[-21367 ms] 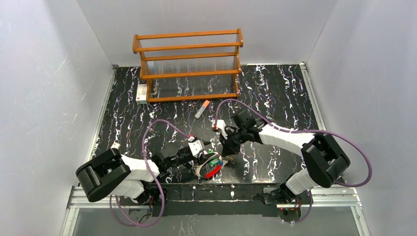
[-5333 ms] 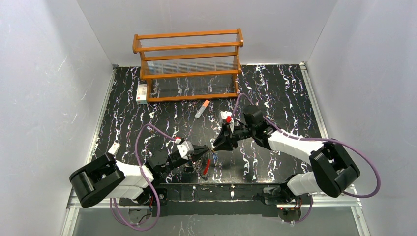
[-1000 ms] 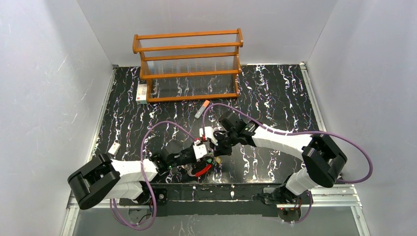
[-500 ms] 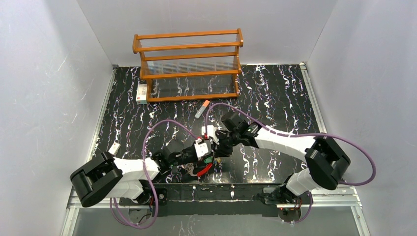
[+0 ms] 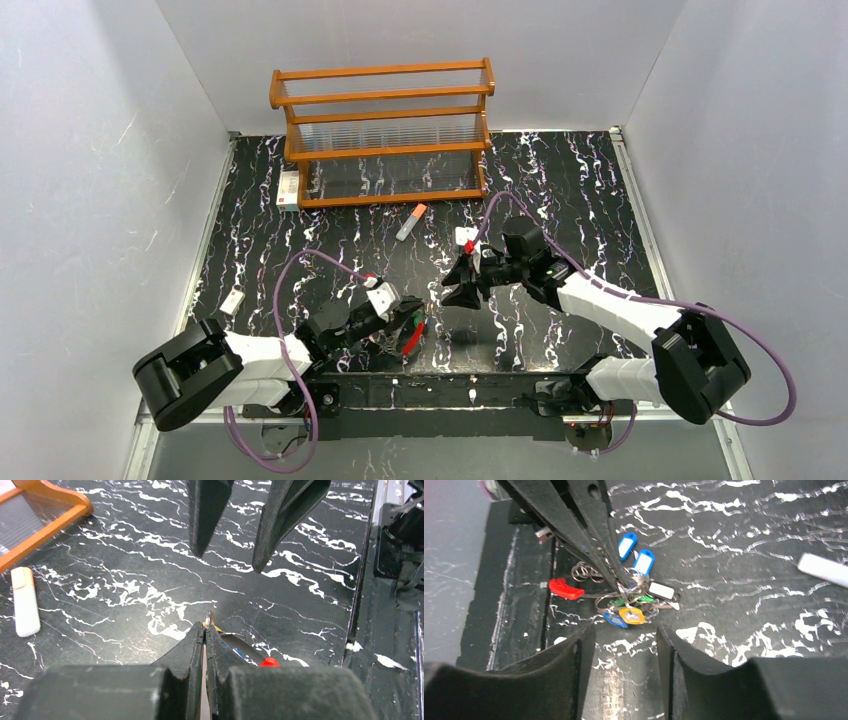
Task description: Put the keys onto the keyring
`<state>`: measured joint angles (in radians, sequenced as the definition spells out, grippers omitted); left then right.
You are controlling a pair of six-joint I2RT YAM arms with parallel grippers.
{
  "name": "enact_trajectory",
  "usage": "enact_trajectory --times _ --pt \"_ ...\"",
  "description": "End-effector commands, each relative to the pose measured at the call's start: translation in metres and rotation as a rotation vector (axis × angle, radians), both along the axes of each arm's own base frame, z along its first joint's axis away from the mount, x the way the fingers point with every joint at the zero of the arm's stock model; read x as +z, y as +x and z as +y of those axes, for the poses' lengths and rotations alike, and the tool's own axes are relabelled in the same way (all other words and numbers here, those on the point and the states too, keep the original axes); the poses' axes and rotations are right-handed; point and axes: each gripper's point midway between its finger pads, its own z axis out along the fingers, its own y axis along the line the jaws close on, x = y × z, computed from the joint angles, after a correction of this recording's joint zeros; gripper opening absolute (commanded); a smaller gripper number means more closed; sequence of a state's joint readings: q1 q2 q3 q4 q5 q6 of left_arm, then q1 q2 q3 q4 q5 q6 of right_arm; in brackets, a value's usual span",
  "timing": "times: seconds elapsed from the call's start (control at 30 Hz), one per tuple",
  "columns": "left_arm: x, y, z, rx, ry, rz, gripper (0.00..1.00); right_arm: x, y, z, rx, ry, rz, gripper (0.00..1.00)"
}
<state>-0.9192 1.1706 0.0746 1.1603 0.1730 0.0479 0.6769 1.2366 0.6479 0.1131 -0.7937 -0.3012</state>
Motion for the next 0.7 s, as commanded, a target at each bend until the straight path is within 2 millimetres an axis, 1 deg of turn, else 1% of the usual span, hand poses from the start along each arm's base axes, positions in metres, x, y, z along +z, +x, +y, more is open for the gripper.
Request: enact_trajectory --times 0.0,0.07,0.17,0.37,0.5,0.53,0.67 --pt "0.049 0.004 0.000 0.028 -0.175 -0.089 0.00 0.026 -0.011 0.015 0.103 0.139 0.021 0.51" --pt "0.052 0.002 -0.001 0.016 -0.184 -0.097 0.00 0.028 -0.012 0.017 0.113 0.163 0.036 0.45" --pt "0.054 0.002 -0.002 0.009 -0.188 -0.103 0.00 0.026 -0.009 0.020 0.108 0.175 0.045 0.39" --pt "0.051 0.001 -0.002 0.004 -0.182 -0.096 0.00 0.018 -0.005 0.025 0.115 0.165 0.071 0.31" --pt "0.051 0.000 -0.004 -0.002 -0.183 -0.092 0.00 0.011 -0.002 0.028 0.118 0.158 0.091 0.24" --pt "0.051 0.000 -0.004 -0.004 -0.182 -0.091 0.00 0.009 -0.002 0.029 0.122 0.159 0.097 0.21" --pt "0.051 0.000 -0.005 -0.009 -0.180 -0.089 0.00 0.006 -0.002 0.031 0.134 0.160 0.119 0.03"
